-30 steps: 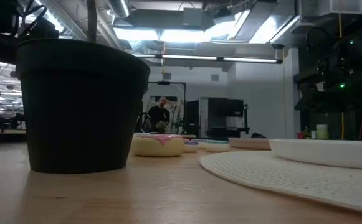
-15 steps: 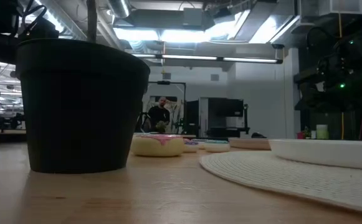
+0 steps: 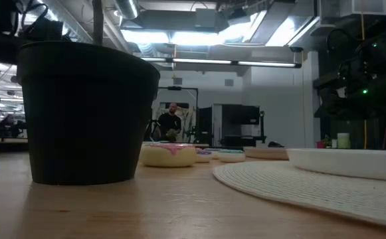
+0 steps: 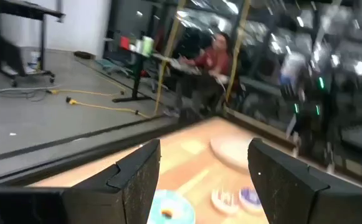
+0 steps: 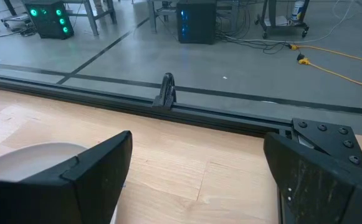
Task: Pick & Place donuts
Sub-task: Put the large blue donut onto the white plate
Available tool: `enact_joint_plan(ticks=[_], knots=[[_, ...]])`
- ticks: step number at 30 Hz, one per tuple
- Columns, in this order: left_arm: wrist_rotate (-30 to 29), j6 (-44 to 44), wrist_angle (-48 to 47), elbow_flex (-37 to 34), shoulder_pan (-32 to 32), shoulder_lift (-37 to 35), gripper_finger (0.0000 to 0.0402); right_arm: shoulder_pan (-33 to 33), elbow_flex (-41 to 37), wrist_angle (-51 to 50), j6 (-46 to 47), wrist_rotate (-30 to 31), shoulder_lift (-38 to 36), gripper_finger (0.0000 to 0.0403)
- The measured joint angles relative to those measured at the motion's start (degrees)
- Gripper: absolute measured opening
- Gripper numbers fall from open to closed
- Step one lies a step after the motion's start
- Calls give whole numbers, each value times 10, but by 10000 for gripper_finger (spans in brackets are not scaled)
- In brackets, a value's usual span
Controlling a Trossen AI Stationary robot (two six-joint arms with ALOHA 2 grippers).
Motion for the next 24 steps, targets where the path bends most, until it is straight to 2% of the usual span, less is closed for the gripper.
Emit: enact_joint_plan(ticks=[3, 7, 9, 13, 24], knots=[[-31, -26, -71, 45, 0, 12, 231, 0, 0, 0, 0, 0, 0, 362], [-79, -51, -201, 113, 0, 66, 222, 0, 0, 0, 0, 0, 0, 362], [-83, -56, -231, 143, 0, 99, 219, 0, 0, 0, 0, 0, 0, 362], [-84, -79, -273, 198, 0, 177, 217, 0, 0, 0, 0, 0, 0, 362], [-101, -86, -293, 336, 8, 452, 221, 0, 0, 0, 0, 0, 0, 362]])
